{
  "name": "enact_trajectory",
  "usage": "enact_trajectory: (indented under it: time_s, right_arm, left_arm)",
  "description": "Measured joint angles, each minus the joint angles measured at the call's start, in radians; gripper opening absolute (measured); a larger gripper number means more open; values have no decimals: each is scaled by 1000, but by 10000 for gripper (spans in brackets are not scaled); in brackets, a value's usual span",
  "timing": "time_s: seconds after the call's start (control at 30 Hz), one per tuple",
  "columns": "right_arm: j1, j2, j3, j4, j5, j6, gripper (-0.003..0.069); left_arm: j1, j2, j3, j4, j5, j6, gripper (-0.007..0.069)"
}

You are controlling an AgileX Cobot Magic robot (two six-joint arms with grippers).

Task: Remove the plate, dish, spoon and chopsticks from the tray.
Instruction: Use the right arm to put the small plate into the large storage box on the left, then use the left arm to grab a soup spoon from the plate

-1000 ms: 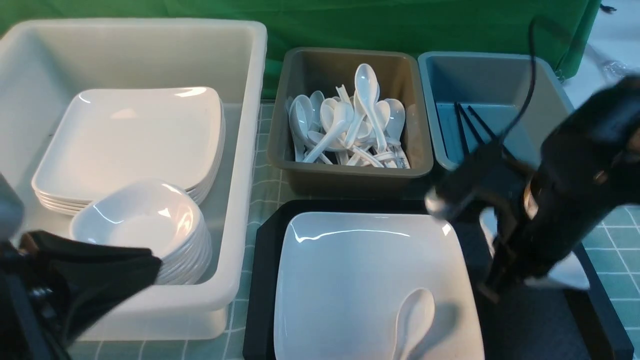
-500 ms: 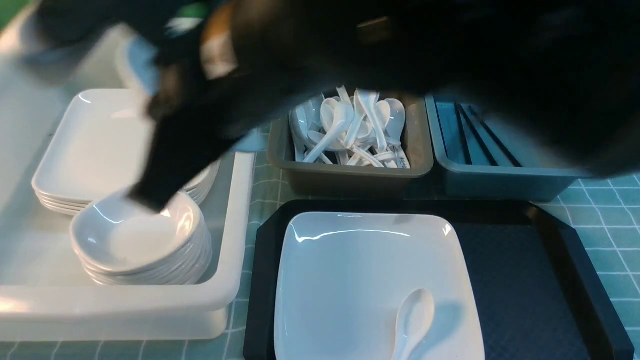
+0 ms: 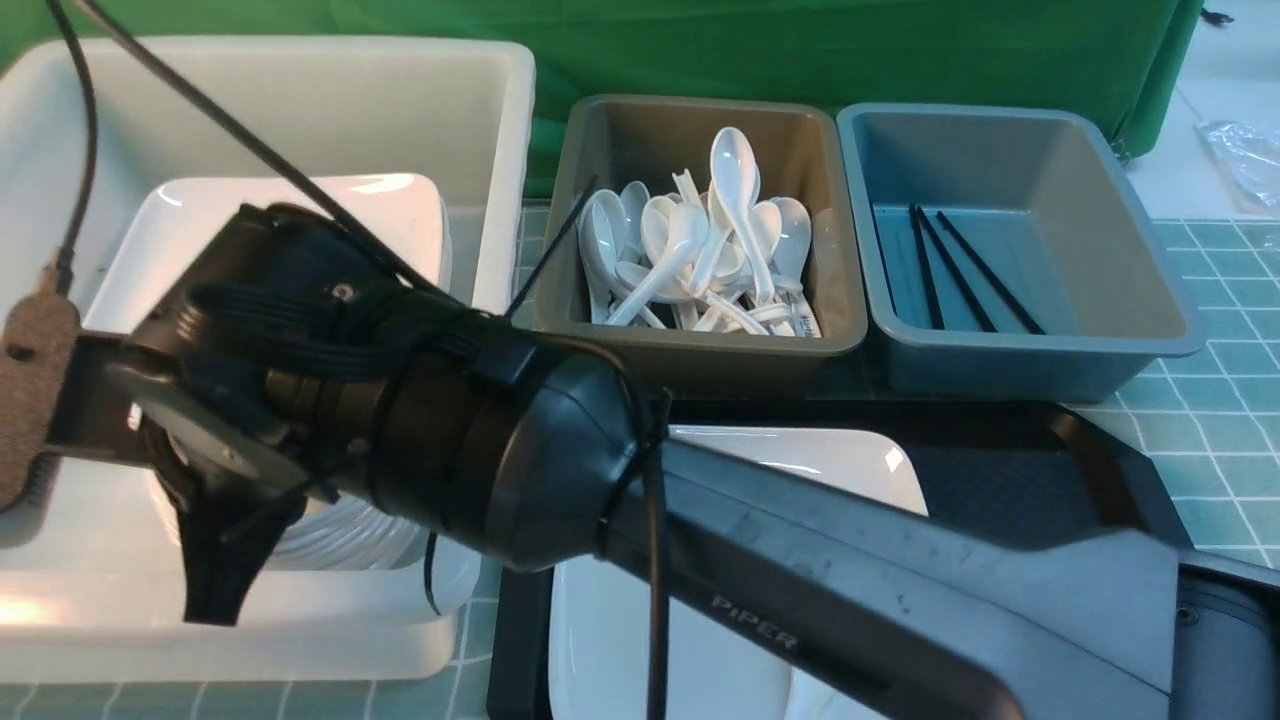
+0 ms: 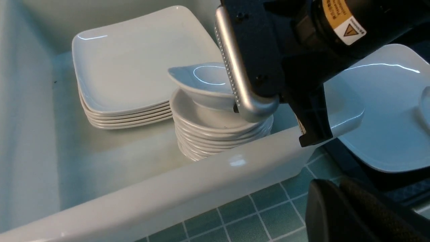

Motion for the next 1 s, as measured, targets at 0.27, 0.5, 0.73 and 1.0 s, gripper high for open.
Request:
enact_trajectory:
  time_s: [0.27, 0.5, 0.73, 1.0]
  right_arm:
    - [1, -9, -5, -9, 127, 12, 450]
    - [8, -169, -5, -11, 239, 93, 561]
    - [3, -466, 172, -22, 239, 311, 139]
    - [-14, -984, 807, -129, 239, 605, 46]
  left_arm:
    - [0, 0, 0, -10, -90, 25, 33]
    - [0, 11, 0, -91, -198, 33, 33]
    - [0, 195, 0, -275, -219, 242, 33]
    - [-141, 557, 0, -523, -246, 484, 33]
